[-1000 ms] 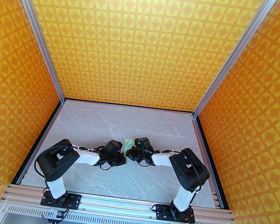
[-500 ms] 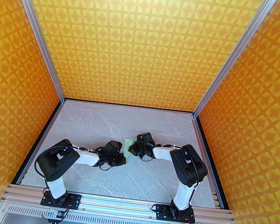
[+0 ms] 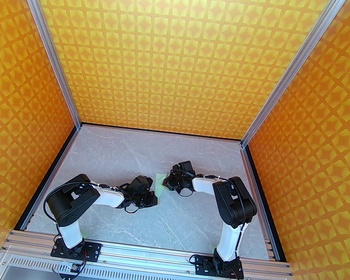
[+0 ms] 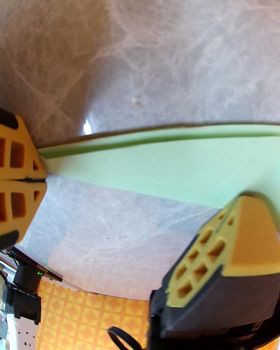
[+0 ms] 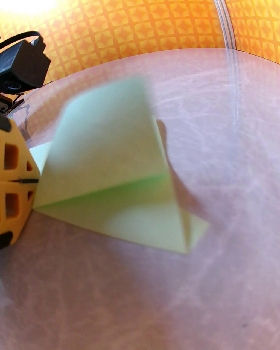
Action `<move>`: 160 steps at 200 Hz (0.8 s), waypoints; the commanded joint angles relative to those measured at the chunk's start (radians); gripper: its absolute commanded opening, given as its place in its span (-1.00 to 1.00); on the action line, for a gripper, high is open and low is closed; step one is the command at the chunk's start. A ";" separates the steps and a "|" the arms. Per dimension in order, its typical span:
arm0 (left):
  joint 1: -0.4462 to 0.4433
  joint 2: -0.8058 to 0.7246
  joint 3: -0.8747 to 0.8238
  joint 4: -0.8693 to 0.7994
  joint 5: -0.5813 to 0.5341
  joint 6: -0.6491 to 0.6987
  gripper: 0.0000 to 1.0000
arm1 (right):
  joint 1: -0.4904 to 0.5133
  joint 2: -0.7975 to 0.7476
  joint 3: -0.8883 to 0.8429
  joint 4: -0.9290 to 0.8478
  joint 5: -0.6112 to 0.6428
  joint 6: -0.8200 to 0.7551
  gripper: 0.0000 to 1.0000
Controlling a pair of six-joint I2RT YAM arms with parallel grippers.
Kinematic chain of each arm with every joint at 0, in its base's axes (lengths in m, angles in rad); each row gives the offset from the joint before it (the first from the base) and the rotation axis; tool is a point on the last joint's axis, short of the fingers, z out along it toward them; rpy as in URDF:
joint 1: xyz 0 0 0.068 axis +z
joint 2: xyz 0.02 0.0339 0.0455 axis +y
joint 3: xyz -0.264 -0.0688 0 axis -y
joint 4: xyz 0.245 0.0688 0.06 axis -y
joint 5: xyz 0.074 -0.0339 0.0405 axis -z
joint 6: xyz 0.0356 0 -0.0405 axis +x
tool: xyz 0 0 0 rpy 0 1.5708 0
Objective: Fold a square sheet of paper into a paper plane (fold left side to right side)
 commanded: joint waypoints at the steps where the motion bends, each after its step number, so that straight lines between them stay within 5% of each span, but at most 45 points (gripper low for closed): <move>1: -0.013 0.077 -0.052 -0.197 -0.010 0.018 -1.00 | -0.052 0.047 0.039 -0.032 0.119 -0.042 -1.00; 160: -0.015 0.070 -0.049 -0.206 -0.007 0.028 -1.00 | -0.176 0.201 0.270 -0.130 0.101 -0.079 -1.00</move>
